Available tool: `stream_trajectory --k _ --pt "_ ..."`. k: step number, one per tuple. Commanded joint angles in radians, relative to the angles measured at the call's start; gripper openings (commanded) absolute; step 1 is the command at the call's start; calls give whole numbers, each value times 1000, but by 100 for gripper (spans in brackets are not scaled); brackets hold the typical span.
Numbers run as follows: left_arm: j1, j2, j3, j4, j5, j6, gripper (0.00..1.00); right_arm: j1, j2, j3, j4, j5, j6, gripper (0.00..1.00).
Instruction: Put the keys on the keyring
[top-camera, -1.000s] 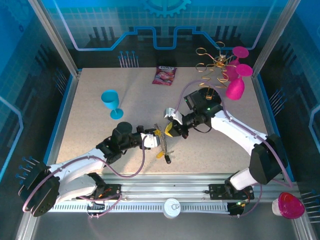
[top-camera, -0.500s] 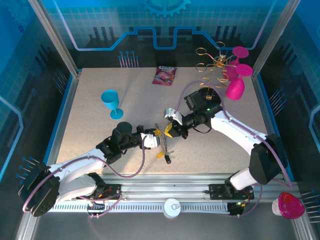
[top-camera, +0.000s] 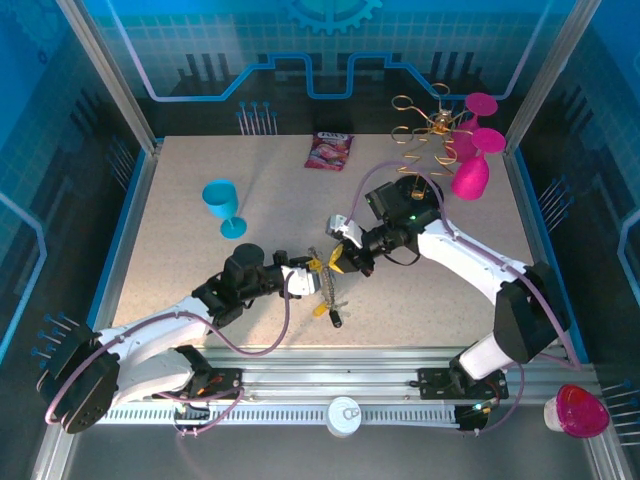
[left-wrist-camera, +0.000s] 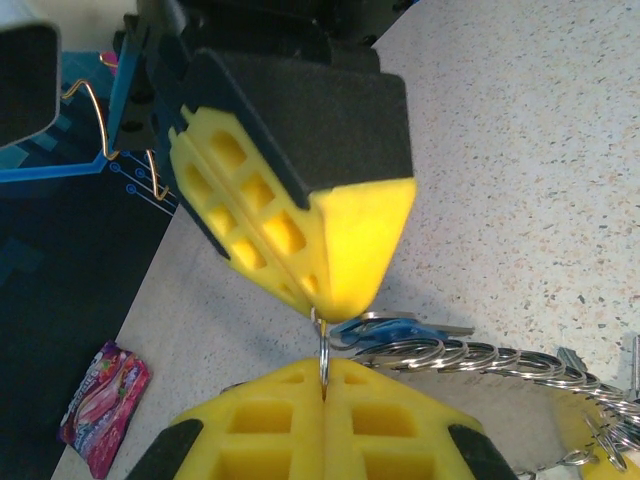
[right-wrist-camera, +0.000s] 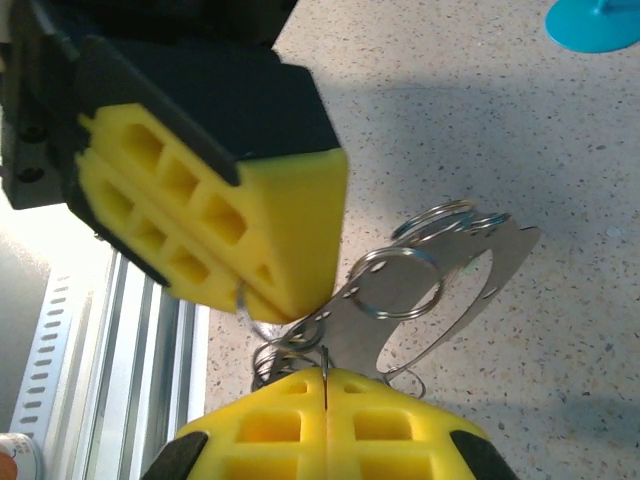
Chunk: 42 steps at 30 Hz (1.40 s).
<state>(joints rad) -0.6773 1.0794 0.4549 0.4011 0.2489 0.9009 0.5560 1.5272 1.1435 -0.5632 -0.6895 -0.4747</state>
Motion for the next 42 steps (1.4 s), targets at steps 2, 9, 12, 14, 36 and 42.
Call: stream_trajectory --k 2,9,12,14,36,42 --pt "-3 -21 -9 24 46 29 0 -6 13 47 20 0 29 0" --pt "-3 -21 -10 30 34 29 0 -7 -13 27 -7 -6 -14 0" --pt "-3 -22 -11 35 29 35 0 -14 -47 1 -24 12 -25 0" --pt "-4 -21 -13 35 29 35 0 -17 -69 -11 -33 13 -30 0" --pt "-4 -19 -2 34 30 0 0 111 -143 -53 59 258 -55 0" --pt "-3 -15 3 46 17 -60 0 147 -181 -93 102 311 -91 0"
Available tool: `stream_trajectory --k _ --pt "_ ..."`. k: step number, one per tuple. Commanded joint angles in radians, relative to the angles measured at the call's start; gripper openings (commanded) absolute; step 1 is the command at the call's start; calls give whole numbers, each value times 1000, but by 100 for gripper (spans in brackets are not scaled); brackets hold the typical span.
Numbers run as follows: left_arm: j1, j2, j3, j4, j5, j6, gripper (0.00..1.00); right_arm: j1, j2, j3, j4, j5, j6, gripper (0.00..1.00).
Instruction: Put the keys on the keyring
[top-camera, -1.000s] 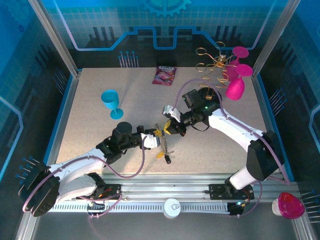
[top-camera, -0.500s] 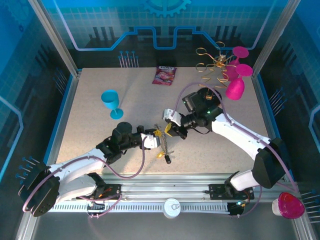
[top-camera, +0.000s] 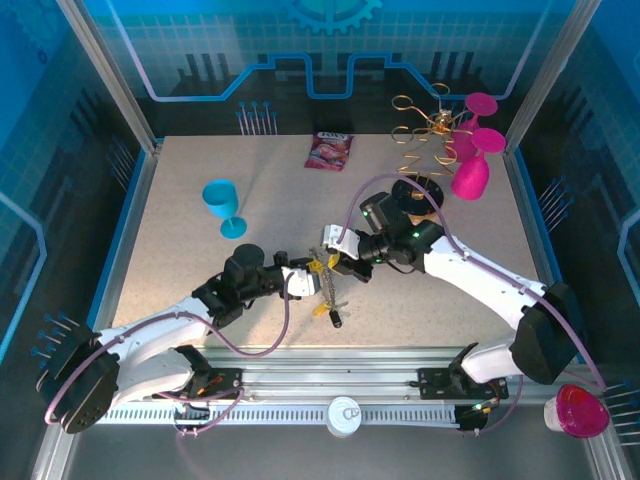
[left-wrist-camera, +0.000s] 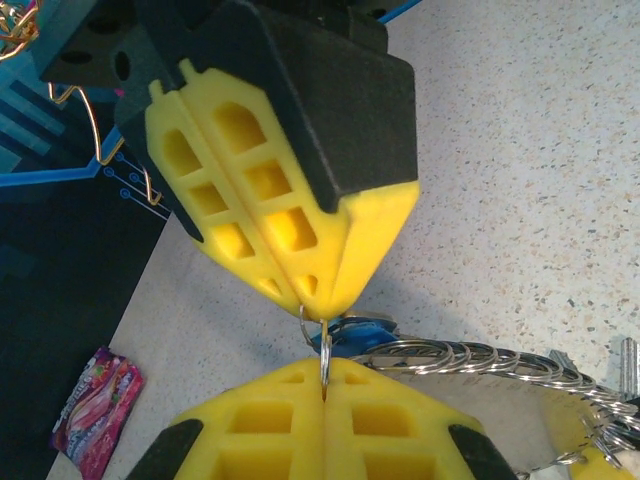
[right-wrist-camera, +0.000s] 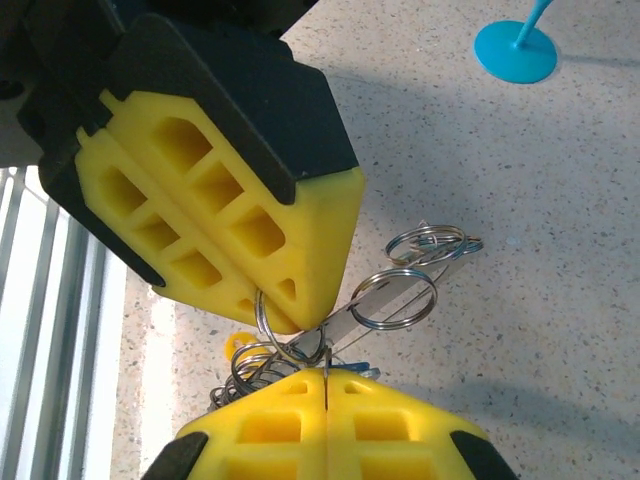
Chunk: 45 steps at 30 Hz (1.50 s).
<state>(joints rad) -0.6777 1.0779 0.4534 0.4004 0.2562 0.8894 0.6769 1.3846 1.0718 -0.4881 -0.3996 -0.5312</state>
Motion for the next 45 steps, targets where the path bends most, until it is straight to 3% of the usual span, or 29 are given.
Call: stream_trajectory --k 1,11,16,22,26,33,45 --pt "-2 -12 7 48 8 -66 0 33 -49 -34 42 33 -39 0" --pt "18 -1 44 -1 -1 -224 0 140 -104 -128 133 226 -171 0" --pt "43 9 75 -52 17 -294 0 213 -92 -159 172 389 -269 0" --pt "53 17 89 -81 32 -298 0 225 -78 -172 190 473 -275 0" --pt "53 4 69 -54 49 -273 0 163 -129 -171 203 409 -175 0" --pt "52 -5 20 70 91 -243 0 70 -147 -137 79 25 -72 0" --pt "46 -4 13 64 107 -156 0 -63 -108 -89 108 -171 47 0"
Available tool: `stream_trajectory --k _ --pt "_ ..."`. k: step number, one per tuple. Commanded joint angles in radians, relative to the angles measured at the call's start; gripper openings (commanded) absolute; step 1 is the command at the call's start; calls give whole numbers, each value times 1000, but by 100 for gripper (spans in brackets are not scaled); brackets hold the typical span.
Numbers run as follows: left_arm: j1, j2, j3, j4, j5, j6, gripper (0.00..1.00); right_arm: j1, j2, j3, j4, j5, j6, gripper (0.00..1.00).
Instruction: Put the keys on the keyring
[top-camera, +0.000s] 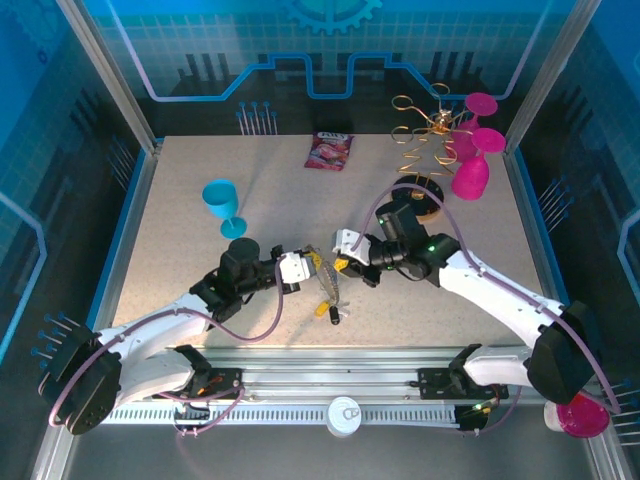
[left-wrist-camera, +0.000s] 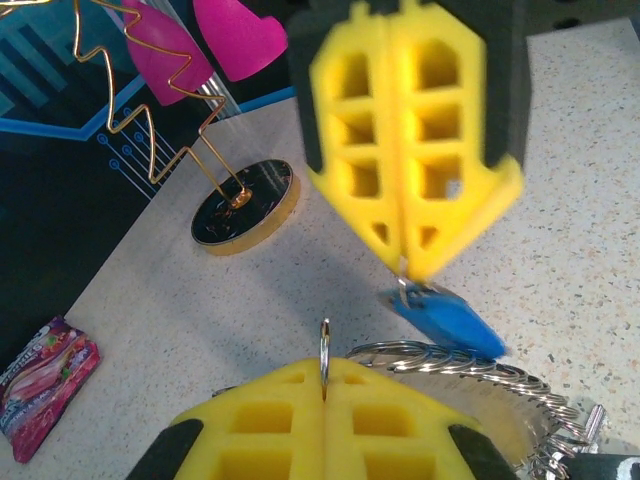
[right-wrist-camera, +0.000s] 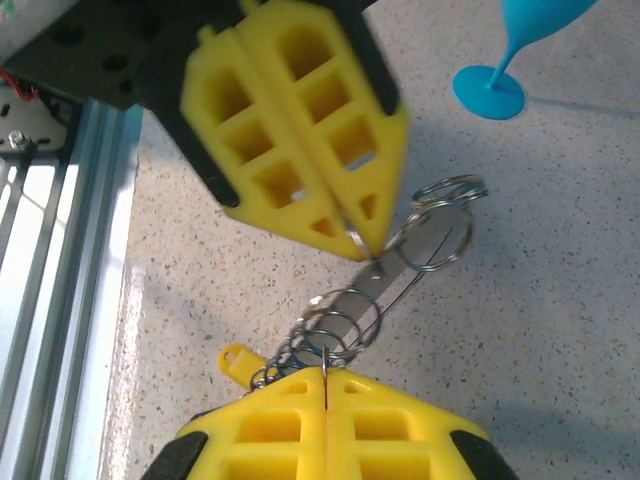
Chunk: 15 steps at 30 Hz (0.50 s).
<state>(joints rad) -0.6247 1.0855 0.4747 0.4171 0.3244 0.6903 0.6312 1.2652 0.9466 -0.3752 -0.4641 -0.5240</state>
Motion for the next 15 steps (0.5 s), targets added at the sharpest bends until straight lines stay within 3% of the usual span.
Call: stream_trajectory --k 1,9,15 --pt "-7 -12 -10 45 38 50 0 -20 16 39 -11 -117 37 0" --pt "-24 -8 -11 41 25 102 0 -31 93 110 -81 -198 1 0" --pt "-26 -12 -13 37 26 117 0 -40 116 131 -87 -182 4 0"
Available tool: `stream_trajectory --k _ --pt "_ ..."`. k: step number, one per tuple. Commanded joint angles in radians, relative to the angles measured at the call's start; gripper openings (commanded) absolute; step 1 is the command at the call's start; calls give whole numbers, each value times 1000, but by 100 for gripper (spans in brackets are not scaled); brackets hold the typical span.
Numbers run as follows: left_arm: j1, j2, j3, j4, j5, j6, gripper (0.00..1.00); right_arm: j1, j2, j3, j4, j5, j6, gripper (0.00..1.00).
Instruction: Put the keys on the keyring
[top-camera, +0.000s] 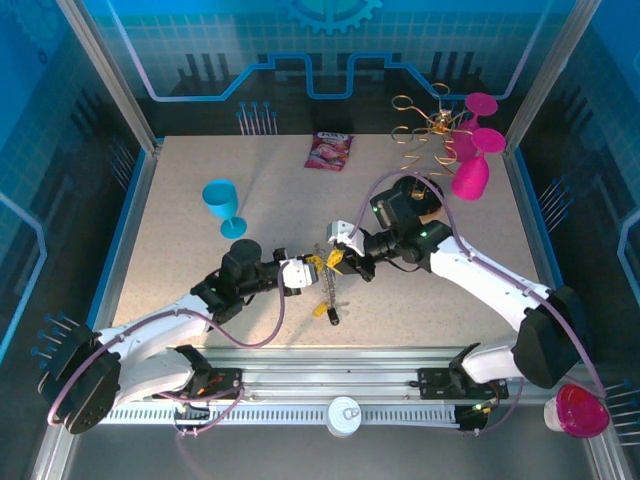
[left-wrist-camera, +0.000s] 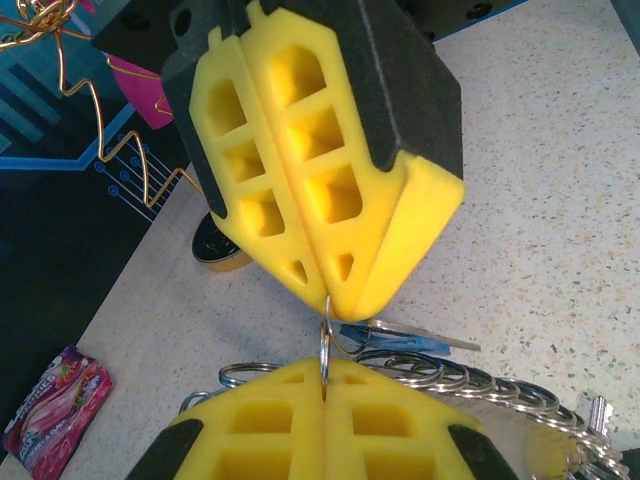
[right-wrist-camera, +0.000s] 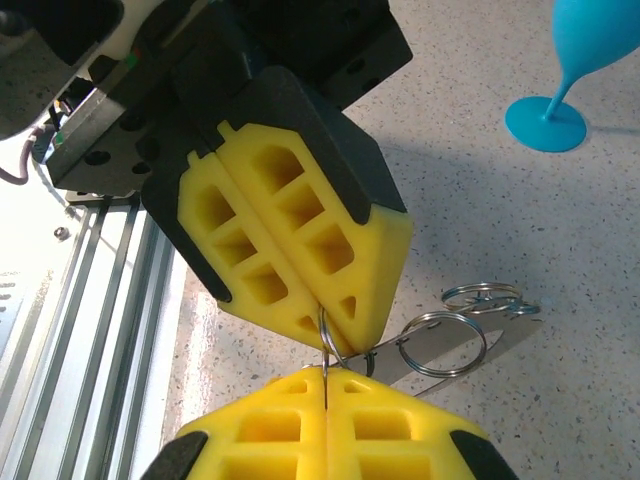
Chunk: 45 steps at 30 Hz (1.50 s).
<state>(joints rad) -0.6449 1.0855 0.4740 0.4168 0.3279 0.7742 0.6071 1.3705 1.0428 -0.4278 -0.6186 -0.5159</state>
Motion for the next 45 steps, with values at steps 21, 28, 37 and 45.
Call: stream_trajectory --k 21,28,37,45 --pt "-25 -9 -9 -12 20 113 0 -40 72 77 -29 32 71 0" --pt "-25 -3 -11 0 44 115 0 -26 114 95 27 117 143 0" --pt "-25 4 -10 -5 87 129 0 -25 195 146 67 150 244 0" --pt "-28 8 -28 31 21 162 0 -45 231 176 41 38 266 0"
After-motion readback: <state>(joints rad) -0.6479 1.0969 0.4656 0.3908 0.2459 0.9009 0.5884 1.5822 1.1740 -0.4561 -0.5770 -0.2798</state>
